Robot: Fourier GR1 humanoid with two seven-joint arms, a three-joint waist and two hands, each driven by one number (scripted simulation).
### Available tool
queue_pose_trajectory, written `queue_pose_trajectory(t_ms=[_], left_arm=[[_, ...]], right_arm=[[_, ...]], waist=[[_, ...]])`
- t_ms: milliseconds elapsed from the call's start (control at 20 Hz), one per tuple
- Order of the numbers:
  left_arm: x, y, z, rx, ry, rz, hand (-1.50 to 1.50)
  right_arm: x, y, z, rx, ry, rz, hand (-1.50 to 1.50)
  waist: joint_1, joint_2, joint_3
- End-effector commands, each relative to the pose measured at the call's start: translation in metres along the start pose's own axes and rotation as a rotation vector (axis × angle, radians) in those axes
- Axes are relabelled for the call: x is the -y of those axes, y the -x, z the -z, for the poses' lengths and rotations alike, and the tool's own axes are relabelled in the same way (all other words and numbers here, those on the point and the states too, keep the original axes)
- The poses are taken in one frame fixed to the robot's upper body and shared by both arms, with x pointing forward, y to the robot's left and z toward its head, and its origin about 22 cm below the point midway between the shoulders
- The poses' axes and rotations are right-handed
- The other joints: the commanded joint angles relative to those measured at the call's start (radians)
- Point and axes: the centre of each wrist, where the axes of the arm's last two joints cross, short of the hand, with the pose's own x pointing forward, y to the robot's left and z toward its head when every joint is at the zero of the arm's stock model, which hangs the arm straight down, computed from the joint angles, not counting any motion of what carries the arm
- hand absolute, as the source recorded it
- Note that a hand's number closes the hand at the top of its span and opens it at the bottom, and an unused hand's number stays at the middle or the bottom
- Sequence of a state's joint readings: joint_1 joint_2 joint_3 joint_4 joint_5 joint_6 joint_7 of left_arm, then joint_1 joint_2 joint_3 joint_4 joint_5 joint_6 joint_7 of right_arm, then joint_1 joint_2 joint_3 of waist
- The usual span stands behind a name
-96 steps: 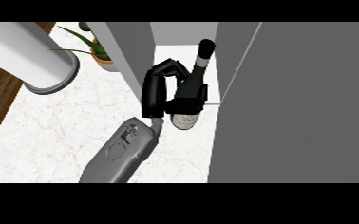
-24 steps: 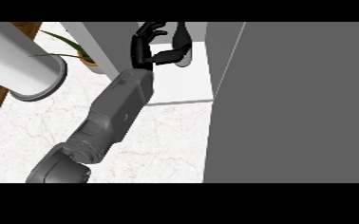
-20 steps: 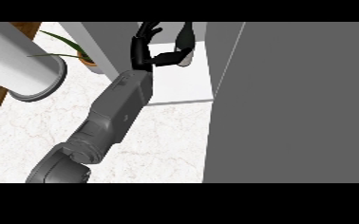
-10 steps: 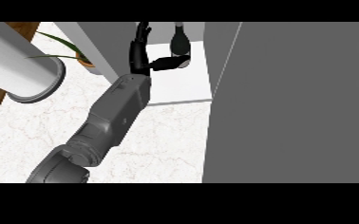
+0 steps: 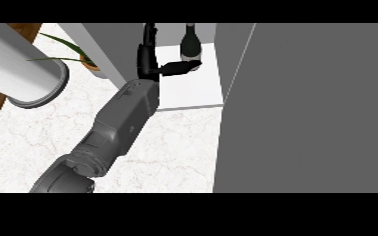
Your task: Pick up the wine, place it into the cabinet and close the cabinet
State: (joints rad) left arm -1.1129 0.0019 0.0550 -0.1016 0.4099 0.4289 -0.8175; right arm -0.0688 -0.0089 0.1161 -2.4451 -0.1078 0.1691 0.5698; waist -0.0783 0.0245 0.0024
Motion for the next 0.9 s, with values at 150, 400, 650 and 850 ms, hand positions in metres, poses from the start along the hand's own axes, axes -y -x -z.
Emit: queue_pose_trajectory(t_ms=[150, 400, 650, 850], left_arm=[[-0.015, 0.023, -0.019, -0.003, 0.031, -0.033, -1.5], [-0.011, 0.018, -0.015, -0.001, 0.079, -0.068, -1.5], [-0.011, 0.019, -0.016, -0.023, 0.069, -0.077, -1.5], [-0.011, 0.018, -0.015, -0.001, 0.056, -0.152, -1.5]], right_arm=[[0.0, -0.008, -0.006, 0.01, -0.005, 0.012, -1.5], [-0.004, -0.001, -0.002, 0.016, -0.02, 0.036, -1.5], [0.002, -0.012, 0.001, 0.003, -0.019, 0.014, -1.5], [-0.008, -0.023, -0.012, 0.002, -0.029, 0.038, -1.5]], waist=[[0.009, 0.003, -0.004], [0.01, 0.0, -0.004], [0.017, -0.004, -0.004], [0.012, -0.012, -0.004]])
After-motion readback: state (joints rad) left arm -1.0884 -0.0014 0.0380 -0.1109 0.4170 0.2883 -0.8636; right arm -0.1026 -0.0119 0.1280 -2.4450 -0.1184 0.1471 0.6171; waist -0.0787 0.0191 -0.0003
